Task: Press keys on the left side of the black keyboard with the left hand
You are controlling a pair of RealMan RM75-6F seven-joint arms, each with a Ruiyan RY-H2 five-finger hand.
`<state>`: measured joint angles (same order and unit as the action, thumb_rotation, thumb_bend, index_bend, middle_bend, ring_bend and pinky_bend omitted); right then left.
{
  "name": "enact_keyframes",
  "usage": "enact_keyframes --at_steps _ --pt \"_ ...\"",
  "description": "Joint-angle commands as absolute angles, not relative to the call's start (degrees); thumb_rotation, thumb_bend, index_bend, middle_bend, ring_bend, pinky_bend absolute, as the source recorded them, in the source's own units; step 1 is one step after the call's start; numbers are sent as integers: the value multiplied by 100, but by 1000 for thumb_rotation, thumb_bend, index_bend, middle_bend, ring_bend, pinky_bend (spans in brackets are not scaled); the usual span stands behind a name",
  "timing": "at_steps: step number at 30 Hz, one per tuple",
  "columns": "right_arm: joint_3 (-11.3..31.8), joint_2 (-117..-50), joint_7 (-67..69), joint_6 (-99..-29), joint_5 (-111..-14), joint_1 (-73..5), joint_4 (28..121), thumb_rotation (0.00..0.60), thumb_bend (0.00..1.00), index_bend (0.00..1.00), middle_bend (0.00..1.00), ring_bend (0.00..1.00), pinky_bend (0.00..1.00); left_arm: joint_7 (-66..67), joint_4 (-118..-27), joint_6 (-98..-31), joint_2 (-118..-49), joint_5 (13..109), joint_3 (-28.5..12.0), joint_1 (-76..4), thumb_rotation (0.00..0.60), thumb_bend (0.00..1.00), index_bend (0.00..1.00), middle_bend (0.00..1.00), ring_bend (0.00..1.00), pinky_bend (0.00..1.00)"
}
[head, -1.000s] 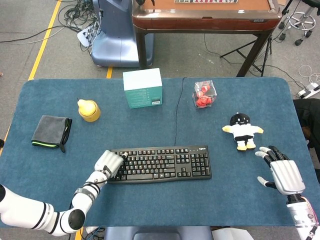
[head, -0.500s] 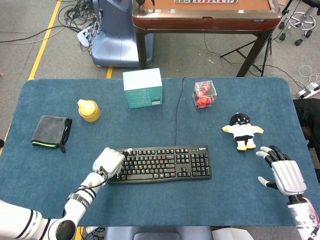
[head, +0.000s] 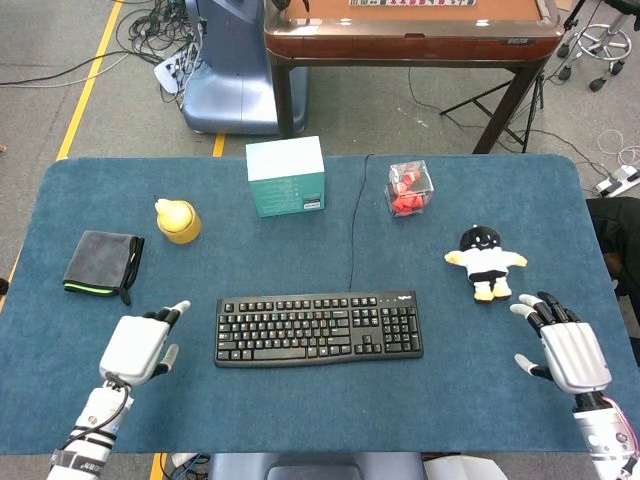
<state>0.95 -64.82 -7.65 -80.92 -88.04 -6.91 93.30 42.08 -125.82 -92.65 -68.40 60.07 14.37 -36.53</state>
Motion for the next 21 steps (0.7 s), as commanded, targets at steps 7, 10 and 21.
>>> enact_keyframes --at_steps 7,10,21 --pt "83 -6586 -972 -7981 -8766 -730 9319 600 101 299 231 129 371 3251 -11794 -9947 -6783 6877 1629 -2382 600 378 246 228 279 521" --pt "87 -6619 -1012 -7948 -8730 -739 9312 600 100 299 231 129 371 3066 -11630 -9899 -6784 6974 1611 -2156 600 377 249 227 272 500" --pt "135 -6593 -937 -7856 -8618 -782 9280 600 101 299 231 130 371 3041 -11276 -9333 -6794 7044 1282 -1875 600 377 256 224 270 496"
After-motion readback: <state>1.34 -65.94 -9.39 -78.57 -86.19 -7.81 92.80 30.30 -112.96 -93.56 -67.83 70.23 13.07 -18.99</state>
